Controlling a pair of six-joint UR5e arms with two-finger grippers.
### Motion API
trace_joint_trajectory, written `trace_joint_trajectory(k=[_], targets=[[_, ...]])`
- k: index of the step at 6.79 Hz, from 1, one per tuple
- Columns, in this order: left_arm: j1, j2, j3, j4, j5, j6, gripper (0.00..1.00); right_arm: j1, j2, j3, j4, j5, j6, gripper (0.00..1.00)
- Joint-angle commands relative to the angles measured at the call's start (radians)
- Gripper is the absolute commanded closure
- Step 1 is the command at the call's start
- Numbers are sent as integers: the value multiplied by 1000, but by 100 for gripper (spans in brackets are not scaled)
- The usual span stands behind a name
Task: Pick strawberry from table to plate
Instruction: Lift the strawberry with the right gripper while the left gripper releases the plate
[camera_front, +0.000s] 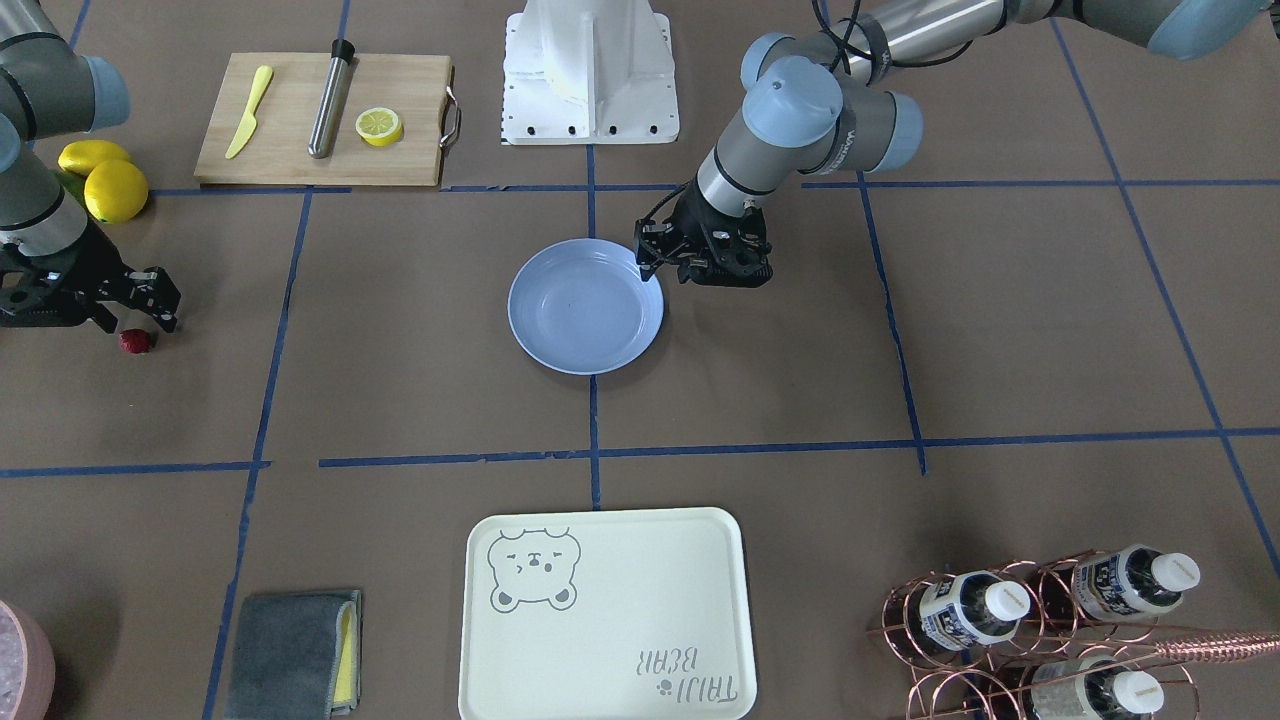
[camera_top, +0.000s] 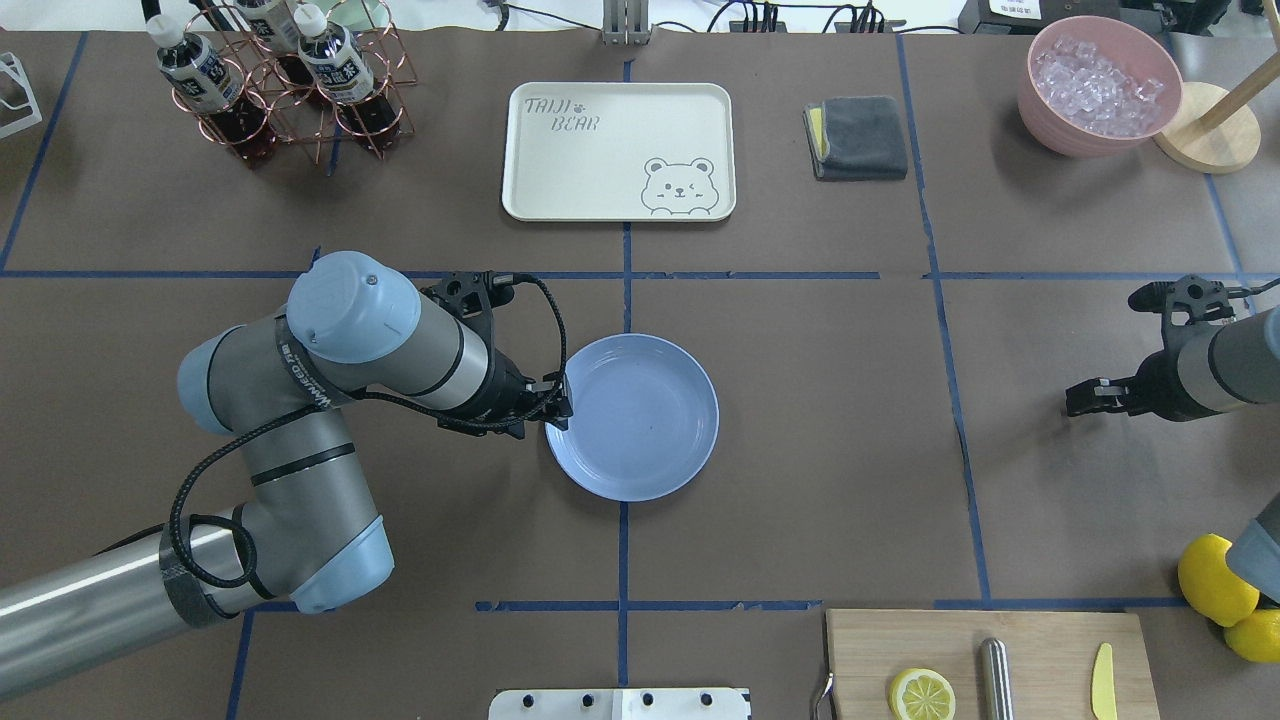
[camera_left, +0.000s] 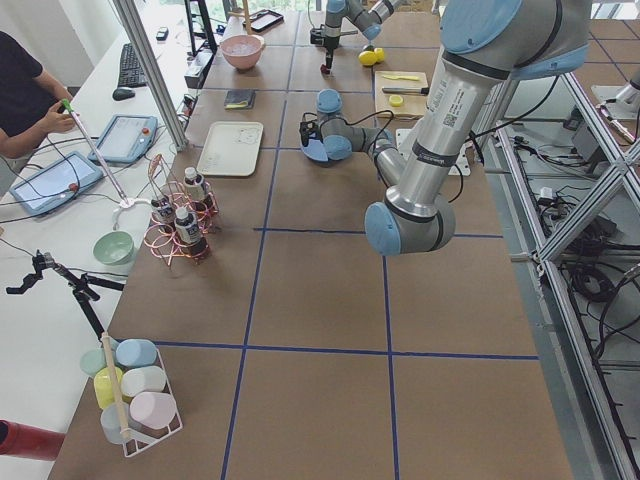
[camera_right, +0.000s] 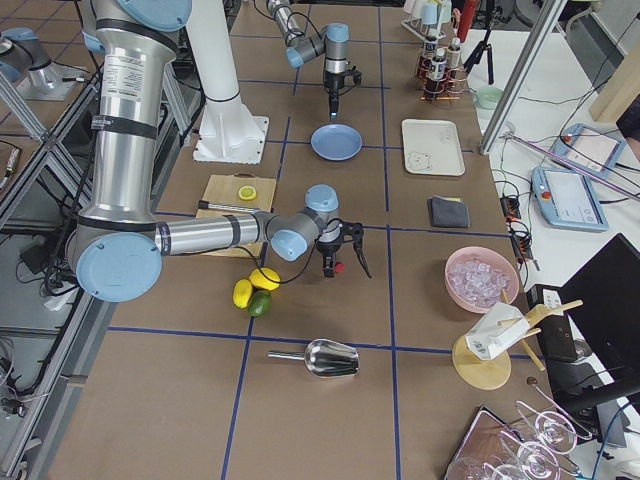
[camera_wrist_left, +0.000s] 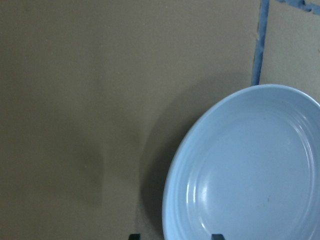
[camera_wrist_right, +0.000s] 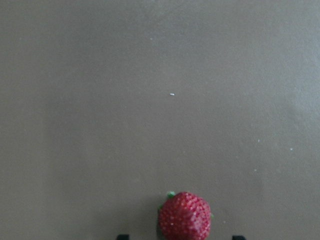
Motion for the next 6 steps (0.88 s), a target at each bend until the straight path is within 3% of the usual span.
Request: trace_joint_trajectory(k=[1, 6], targets=[[0, 0, 0, 0, 0, 0, 42, -1, 4, -4, -1, -29, 0, 32], [0, 2, 0, 0, 2, 0, 42, -1, 7, -3, -2, -38, 3, 34]])
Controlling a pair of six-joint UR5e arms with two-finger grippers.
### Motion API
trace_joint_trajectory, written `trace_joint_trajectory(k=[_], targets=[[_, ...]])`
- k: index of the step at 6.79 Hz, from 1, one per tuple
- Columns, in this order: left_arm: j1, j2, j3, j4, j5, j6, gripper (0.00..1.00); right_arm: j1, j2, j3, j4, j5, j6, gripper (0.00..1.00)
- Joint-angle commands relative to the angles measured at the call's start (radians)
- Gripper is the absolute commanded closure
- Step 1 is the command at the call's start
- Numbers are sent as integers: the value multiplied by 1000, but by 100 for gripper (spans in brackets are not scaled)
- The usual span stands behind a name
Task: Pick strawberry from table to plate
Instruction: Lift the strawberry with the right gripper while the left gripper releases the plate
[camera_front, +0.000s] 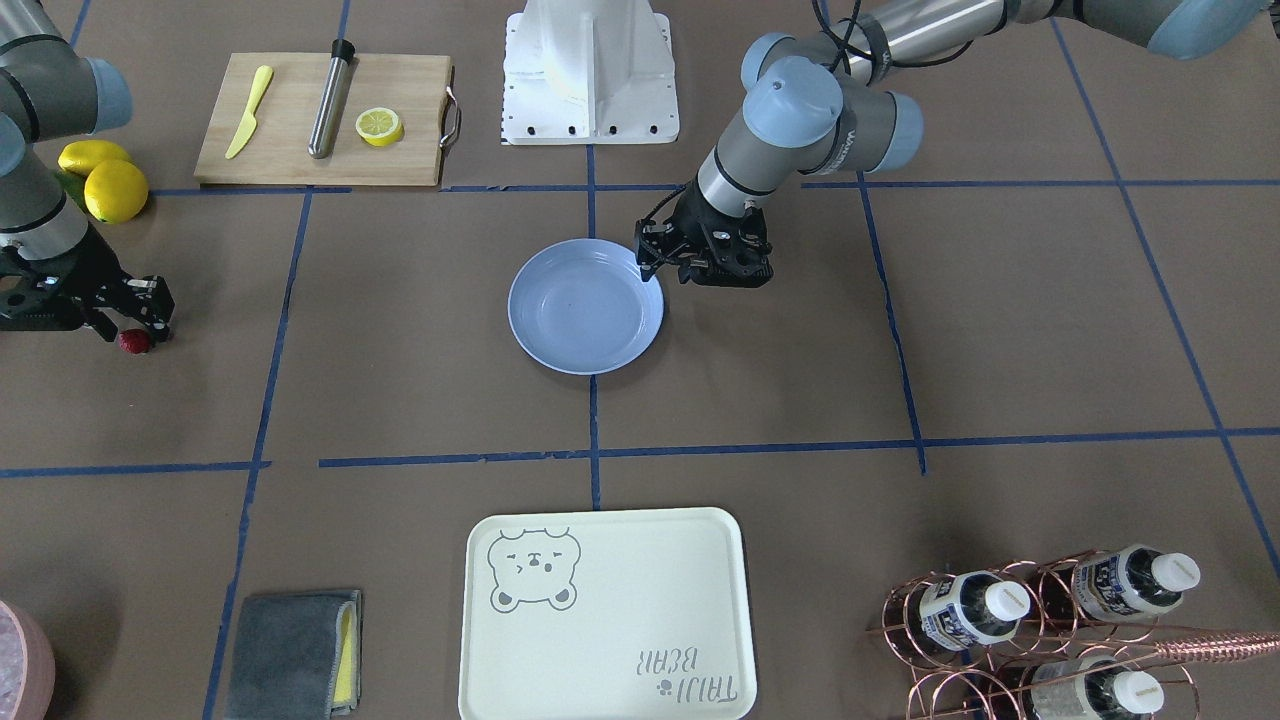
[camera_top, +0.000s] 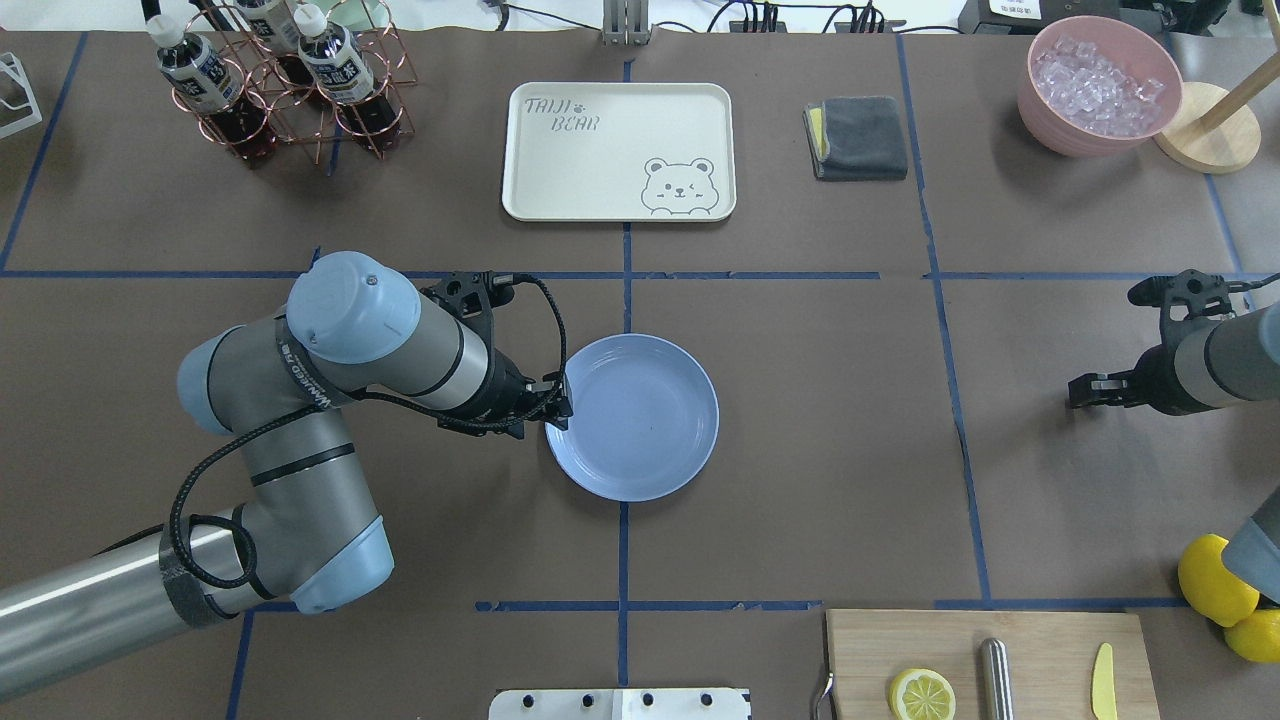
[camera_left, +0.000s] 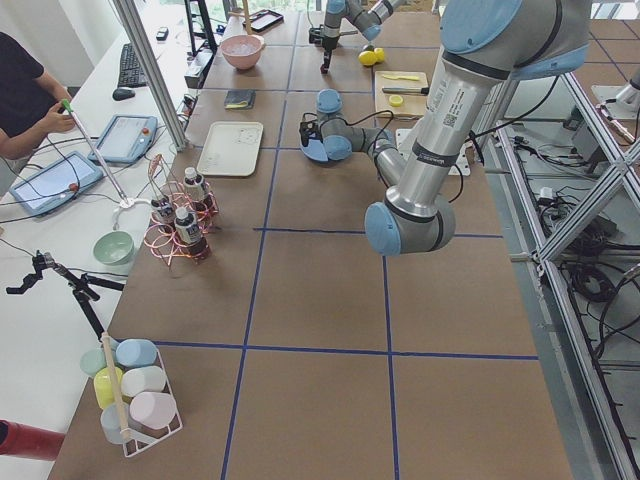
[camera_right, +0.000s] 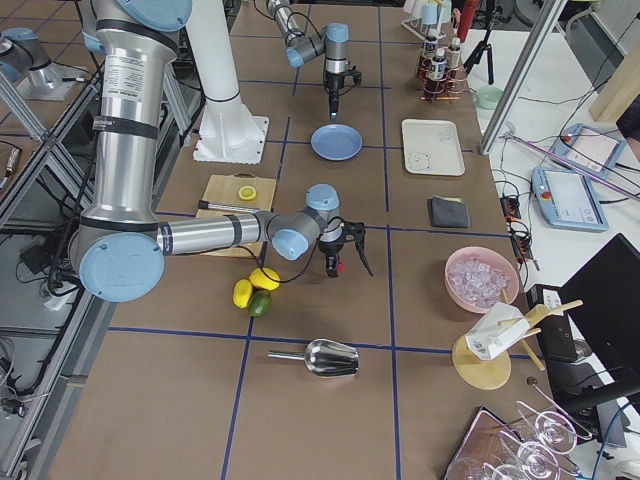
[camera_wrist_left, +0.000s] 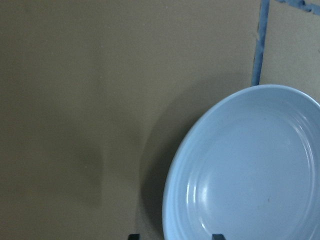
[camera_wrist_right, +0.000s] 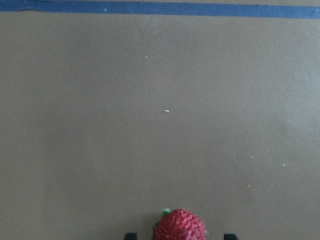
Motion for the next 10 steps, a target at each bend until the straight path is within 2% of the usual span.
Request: trace_joint_trajectory(k=[1, 3, 4, 5, 6, 7, 9, 10], targets=[[0, 1, 0, 0, 0, 0, 42, 0, 2, 0, 0, -1, 0, 35], [0, 1, 0, 0, 2, 0, 42, -1, 7, -3, 0, -16, -3, 35], [0, 1, -2, 0, 0, -2, 42, -3, 8, -5, 0, -18, -3, 39], [-2, 1, -2, 0, 2, 0, 42, -3, 9, -6, 0, -16, -3, 53], [-2, 1, -3, 0, 2, -2, 42, 0, 7, -3, 0, -15, -3, 93], [-2, 1, -3, 0, 0, -2, 42, 3, 7, -3, 2, -15, -4, 100], [-2, 1, -11, 0, 0, -3, 42, 34, 10, 149, -38, 5, 23, 100], [-5, 2, -26, 2, 0, -3, 42, 16, 66, 181, -55, 16, 146, 100]])
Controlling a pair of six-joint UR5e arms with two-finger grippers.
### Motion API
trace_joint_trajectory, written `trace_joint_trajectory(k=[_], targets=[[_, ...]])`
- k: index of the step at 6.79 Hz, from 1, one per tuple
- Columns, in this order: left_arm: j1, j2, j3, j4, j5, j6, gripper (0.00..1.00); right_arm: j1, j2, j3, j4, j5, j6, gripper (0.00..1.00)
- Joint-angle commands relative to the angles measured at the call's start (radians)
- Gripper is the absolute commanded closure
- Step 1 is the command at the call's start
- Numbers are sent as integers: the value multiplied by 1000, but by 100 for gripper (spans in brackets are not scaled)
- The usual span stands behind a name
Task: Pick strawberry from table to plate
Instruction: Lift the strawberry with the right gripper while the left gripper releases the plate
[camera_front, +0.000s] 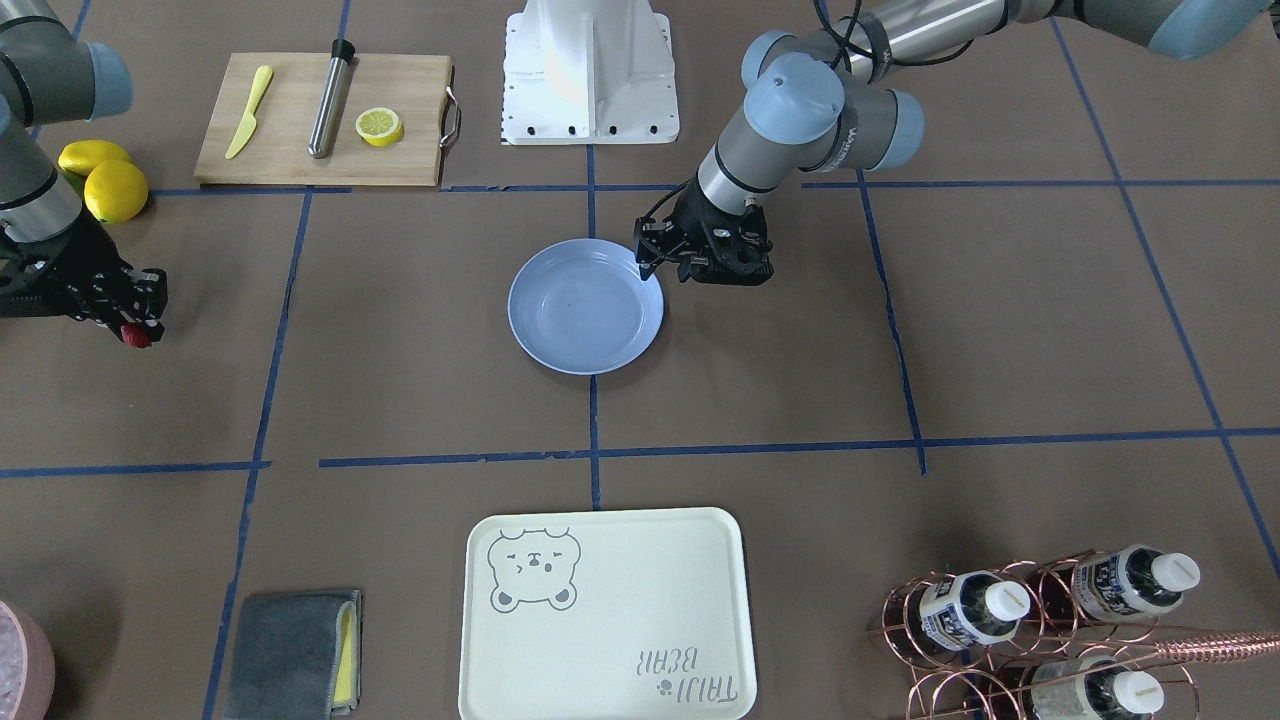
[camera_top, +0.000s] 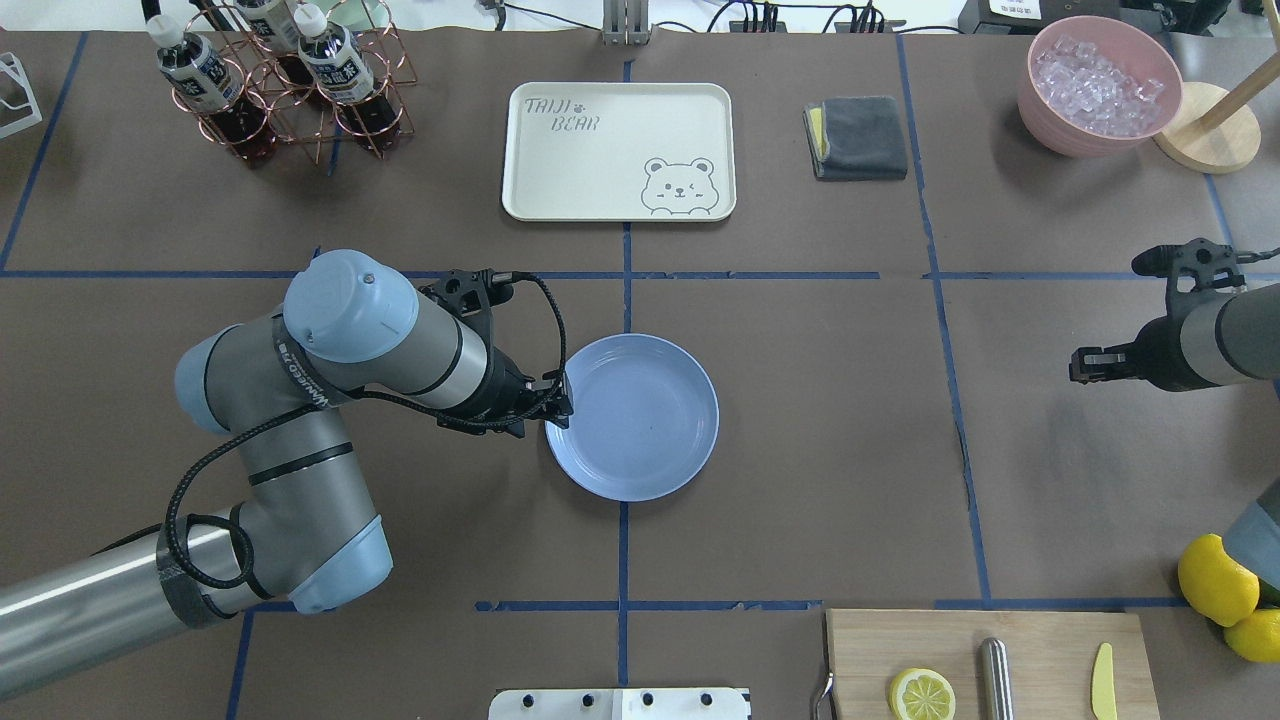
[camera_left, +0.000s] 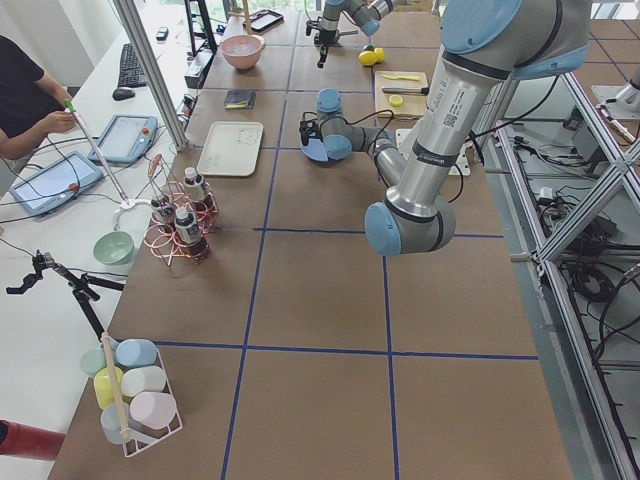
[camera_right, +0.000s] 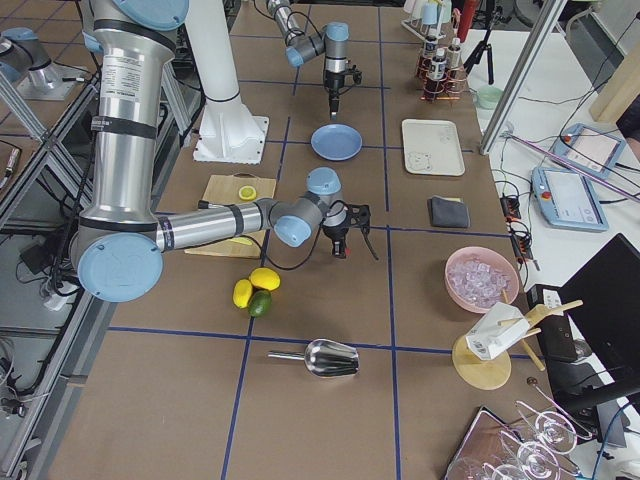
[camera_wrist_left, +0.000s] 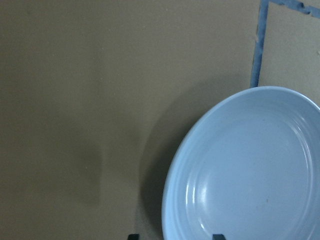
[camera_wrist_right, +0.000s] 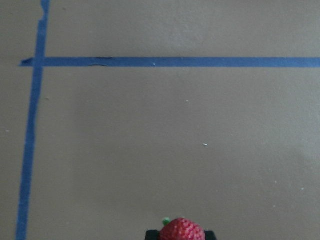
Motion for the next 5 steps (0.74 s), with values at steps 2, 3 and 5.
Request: trace_joint_trajectory(k=[2, 3, 5], targets=[[-13, 68, -86, -2, -2, 9, 42, -167, 266, 61, -55, -14, 441, 100], [-32, 78, -107, -3, -6, 36, 42, -236, 384, 61, -153, -75, 531, 100], [-59, 186, -200, -8, -15, 113, 42, -419, 631, 31, -404, -294, 661, 100]])
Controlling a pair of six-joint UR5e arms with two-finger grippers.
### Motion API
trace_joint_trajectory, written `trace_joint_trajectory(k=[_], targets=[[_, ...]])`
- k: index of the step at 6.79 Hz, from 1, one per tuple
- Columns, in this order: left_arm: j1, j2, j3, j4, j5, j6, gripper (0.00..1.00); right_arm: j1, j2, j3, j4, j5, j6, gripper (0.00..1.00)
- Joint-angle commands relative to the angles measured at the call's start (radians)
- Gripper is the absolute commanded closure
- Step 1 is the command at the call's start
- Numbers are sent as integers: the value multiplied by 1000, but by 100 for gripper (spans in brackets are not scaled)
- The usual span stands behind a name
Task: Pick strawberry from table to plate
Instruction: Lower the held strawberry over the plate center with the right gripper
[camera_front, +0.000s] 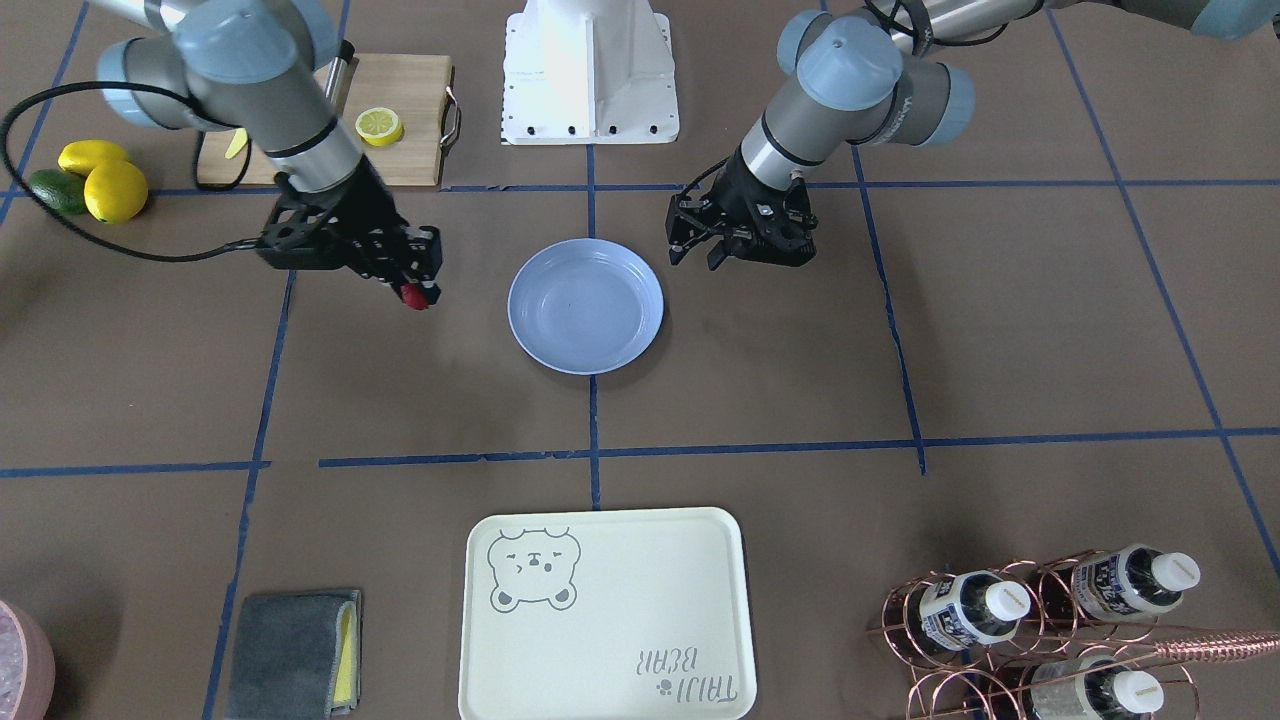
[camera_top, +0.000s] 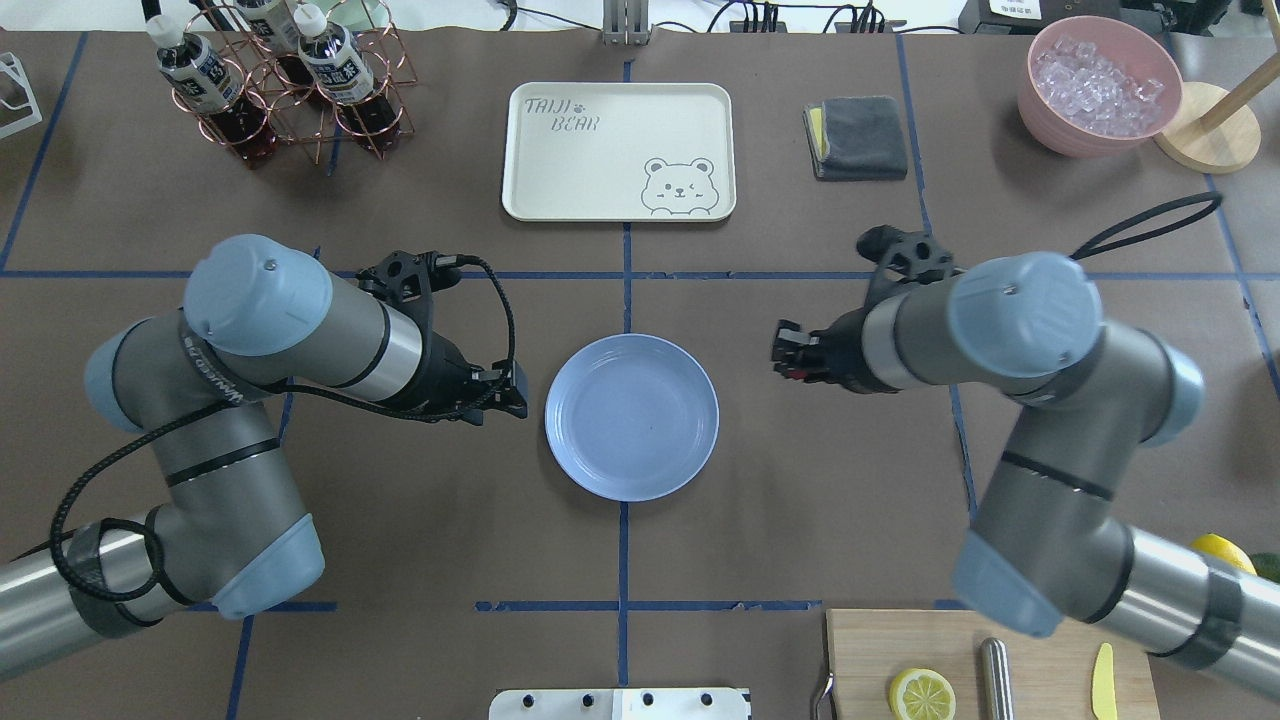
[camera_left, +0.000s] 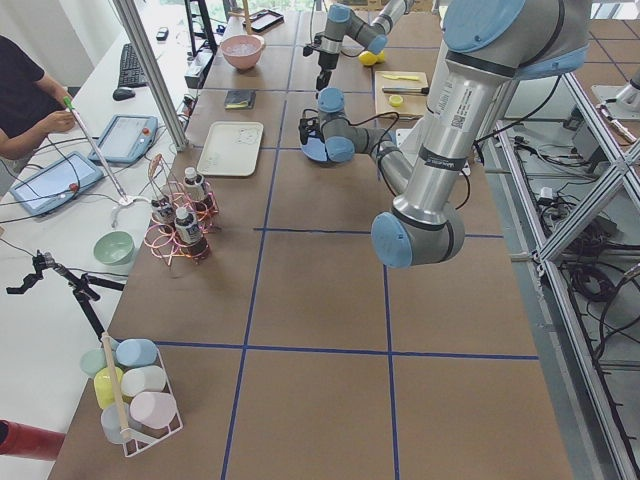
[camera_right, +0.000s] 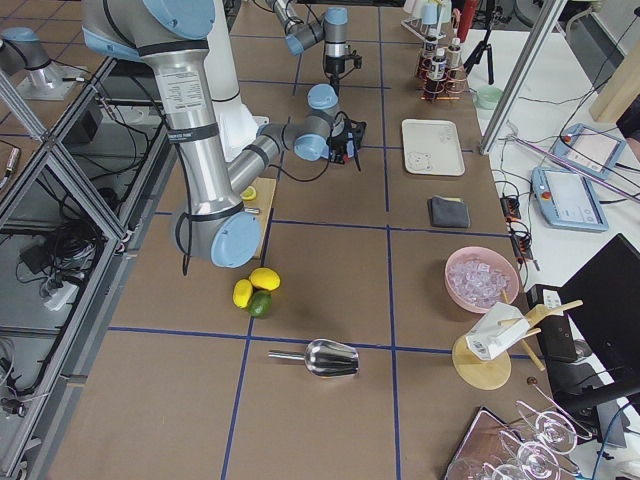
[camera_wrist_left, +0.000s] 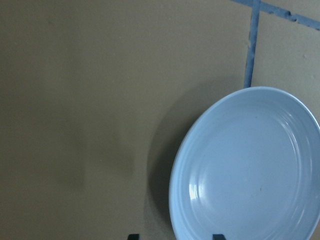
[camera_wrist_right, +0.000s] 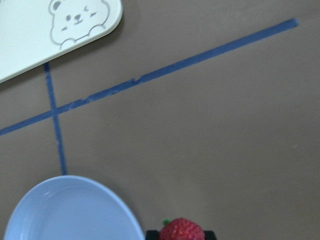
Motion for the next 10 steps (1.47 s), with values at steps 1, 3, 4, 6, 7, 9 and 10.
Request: trace_joint_trajectory(k=[1, 3, 4, 6, 7, 9, 10], targets=[[-22, 100, -79, -2, -1, 42, 1, -123, 214, -76, -158, -131, 105, 100], [-54, 169, -105, -24, -2, 63, 0, -140, 262, -138, -160, -160, 124, 100], [-53, 175, -104, -24, -1, 65, 0, -152, 298, -198, -161, -183, 124, 100], [-59, 175, -97, -24, -1, 65, 0, -193, 305, -252, -179, -238, 113, 100], [-59, 177, -99, -24, -1, 65, 0, -198, 314, -264, -204, -267, 107, 100], [-59, 177, -105, -24, 2, 64, 0, -200, 328, -281, -204, -280, 106, 100], [-59, 177, -105, -24, 4, 64, 0, -200, 357, -319, -204, -284, 86, 100]])
